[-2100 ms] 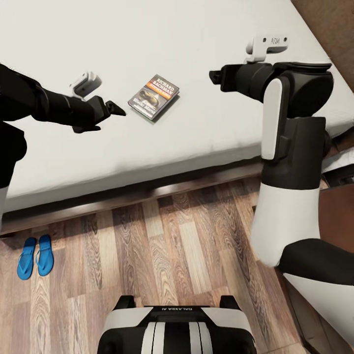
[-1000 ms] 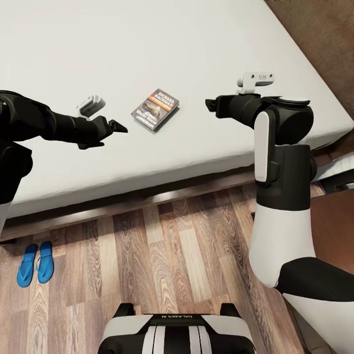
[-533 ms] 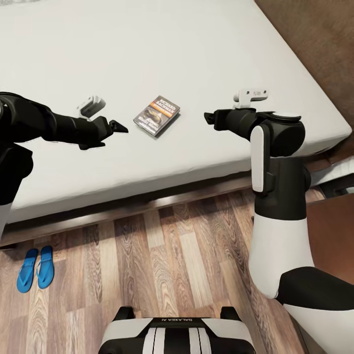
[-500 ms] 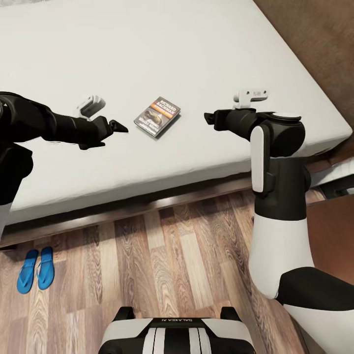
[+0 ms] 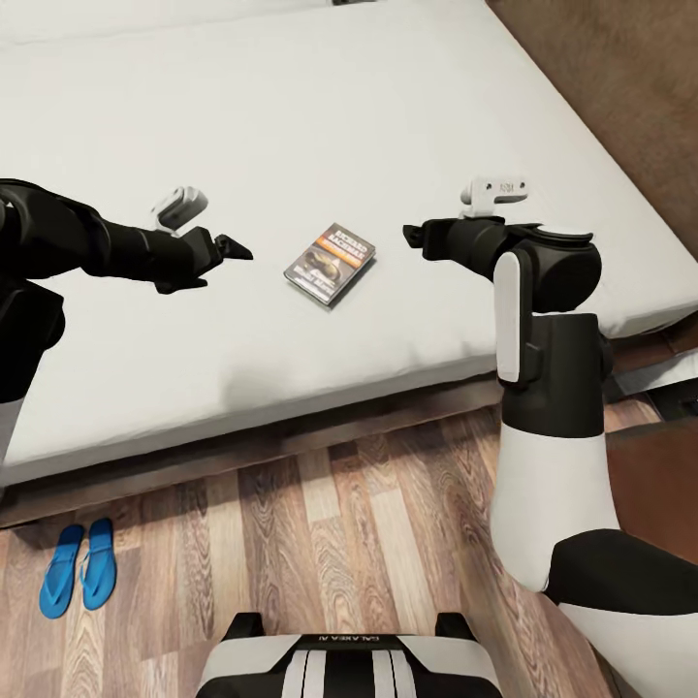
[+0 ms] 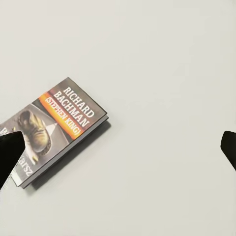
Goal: In the bedroom, move the book from the bed onto either nightstand, and place the two sandals side by side next to the bed.
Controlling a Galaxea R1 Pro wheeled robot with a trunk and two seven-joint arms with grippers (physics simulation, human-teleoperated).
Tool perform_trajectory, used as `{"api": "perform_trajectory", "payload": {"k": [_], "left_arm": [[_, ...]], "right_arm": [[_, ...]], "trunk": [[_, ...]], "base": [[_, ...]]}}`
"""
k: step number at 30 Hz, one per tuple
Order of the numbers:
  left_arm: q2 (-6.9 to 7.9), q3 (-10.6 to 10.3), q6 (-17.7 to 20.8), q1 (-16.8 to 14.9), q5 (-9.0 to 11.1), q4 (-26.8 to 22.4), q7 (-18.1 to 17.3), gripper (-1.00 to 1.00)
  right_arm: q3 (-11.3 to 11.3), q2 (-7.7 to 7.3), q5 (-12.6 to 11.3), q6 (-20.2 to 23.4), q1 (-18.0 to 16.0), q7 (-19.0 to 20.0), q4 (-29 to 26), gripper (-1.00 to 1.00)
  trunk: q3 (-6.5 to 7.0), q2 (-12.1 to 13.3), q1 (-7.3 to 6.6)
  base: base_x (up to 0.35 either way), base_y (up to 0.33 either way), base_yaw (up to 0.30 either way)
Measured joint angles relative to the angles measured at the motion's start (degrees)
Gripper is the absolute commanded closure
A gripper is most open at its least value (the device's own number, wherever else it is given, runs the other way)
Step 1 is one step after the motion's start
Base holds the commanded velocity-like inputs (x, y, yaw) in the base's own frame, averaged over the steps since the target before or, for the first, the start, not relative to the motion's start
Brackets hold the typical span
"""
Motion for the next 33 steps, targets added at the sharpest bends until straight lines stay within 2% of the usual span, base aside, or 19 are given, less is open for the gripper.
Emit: {"api": "perform_trajectory", "payload": {"k": [11, 16, 19, 33], "left_arm": [[-0.06, -0.11, 0.01, 0.29, 0.0, 0.0, -0.17, -1.0], [-0.69, -0.22, 0.01, 0.12, 0.01, -0.01, -0.18, -1.0], [-1.92, -0.24, 0.0, 0.02, 0.01, 0.0, 0.02, -1.0], [-3.02, -0.6, -0.06, 0.5, -0.14, -0.01, 1.56, -1.0]], "right_arm": [[-0.19, 0.0, 0.04, 0.0, 0.1, -0.19, -0.06, -1.0], [-0.49, 0.01, 0.04, 0.0, 0.15, -0.22, -0.08, -1.0], [-0.45, 0.01, 0.03, 0.0, 1.28, -0.22, -0.08, -1.0], [-0.33, 0.01, 0.01, 0.0, 4.01, -0.19, -0.04, -1.0]], "trunk": [[1.03, 0.0, 0.01], [1.49, 0.0, 0.01], [1.77, 0.0, 0.01], [2.31, 0.0, 0.01]], "base": [[0.038, 0.025, 0.0], [0.008, 0.005, 0.0], [0.003, 0.002, 0.0], [0.001, 0.0, 0.0]]}}
